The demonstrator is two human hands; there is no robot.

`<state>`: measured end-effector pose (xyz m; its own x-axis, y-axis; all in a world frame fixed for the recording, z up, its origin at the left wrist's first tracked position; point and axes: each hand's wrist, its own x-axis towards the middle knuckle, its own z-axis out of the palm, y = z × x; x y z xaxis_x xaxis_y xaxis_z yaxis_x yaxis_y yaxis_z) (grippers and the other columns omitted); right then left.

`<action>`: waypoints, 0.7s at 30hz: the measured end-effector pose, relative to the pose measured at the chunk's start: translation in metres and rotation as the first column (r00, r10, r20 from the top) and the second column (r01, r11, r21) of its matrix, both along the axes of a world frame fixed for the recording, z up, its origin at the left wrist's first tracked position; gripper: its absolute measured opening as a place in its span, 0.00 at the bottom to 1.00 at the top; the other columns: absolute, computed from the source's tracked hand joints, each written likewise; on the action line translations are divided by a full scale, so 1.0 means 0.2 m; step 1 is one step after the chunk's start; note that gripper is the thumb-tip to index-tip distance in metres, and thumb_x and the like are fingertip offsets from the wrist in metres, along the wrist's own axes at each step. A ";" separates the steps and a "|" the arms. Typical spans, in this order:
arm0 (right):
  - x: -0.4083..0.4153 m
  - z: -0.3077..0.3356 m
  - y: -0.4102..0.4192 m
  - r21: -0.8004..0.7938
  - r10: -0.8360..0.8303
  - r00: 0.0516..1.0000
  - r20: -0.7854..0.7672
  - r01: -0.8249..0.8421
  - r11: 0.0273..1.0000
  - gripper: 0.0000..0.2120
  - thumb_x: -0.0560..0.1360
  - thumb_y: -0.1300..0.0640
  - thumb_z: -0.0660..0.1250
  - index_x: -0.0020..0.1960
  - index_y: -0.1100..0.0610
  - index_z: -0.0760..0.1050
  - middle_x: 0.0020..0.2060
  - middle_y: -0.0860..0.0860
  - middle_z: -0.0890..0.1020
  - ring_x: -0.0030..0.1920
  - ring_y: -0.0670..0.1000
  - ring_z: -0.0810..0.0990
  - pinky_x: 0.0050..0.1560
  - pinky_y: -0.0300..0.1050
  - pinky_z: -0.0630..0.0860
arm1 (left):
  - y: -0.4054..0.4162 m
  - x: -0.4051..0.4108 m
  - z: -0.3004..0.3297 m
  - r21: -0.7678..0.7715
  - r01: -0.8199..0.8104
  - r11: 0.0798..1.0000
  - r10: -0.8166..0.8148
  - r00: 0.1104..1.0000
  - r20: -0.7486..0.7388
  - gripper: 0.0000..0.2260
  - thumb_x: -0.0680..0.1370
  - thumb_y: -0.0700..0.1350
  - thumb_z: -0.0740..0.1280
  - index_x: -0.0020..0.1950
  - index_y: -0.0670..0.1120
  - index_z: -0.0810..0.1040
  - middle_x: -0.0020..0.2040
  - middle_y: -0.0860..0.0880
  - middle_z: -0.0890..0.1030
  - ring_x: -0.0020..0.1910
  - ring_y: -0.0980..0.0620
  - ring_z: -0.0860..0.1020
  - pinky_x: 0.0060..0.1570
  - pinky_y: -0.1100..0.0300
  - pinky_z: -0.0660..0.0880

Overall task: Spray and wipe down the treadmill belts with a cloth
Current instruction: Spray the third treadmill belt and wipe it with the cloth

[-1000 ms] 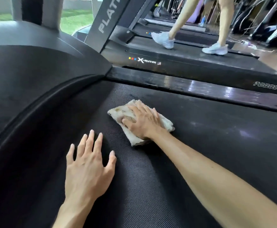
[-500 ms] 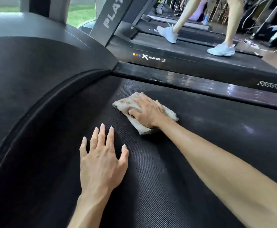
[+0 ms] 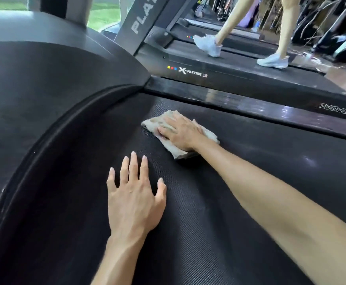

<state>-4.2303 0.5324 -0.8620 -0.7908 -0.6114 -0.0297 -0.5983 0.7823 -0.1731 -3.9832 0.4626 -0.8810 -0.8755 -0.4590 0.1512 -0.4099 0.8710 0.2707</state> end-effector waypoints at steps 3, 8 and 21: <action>-0.13 -0.07 0.22 -0.038 0.032 0.999 0.007 -0.032 0.999 0.45 0.72 0.18 0.38 0.82 0.39 0.58 0.83 0.40 0.54 0.83 0.45 0.50 0.81 0.65 0.49 | 0.00 0.00 -0.01 -0.008 0.013 1.000 -0.013 1.000 -0.028 0.36 0.78 0.64 0.40 0.84 0.50 0.52 0.84 0.48 0.49 0.83 0.52 0.46 0.78 0.47 0.41; -0.19 0.02 0.08 0.002 -0.282 0.960 -0.005 0.282 0.960 0.33 0.81 0.31 0.48 0.82 0.43 0.60 0.82 0.46 0.58 0.82 0.52 0.55 0.79 0.66 0.46 | 0.01 0.00 -0.02 0.006 -0.012 1.000 0.012 1.000 -0.022 0.35 0.79 0.62 0.44 0.82 0.47 0.59 0.83 0.46 0.55 0.82 0.49 0.52 0.79 0.44 0.46; -0.07 -0.01 0.08 -0.039 -0.032 0.999 0.019 0.033 0.999 0.41 0.71 0.27 0.45 0.81 0.39 0.60 0.82 0.39 0.55 0.82 0.45 0.54 0.81 0.61 0.48 | 0.00 0.00 -0.05 0.011 0.008 1.000 -0.008 0.999 -0.042 0.33 0.79 0.62 0.51 0.78 0.45 0.69 0.79 0.44 0.65 0.80 0.48 0.62 0.76 0.42 0.52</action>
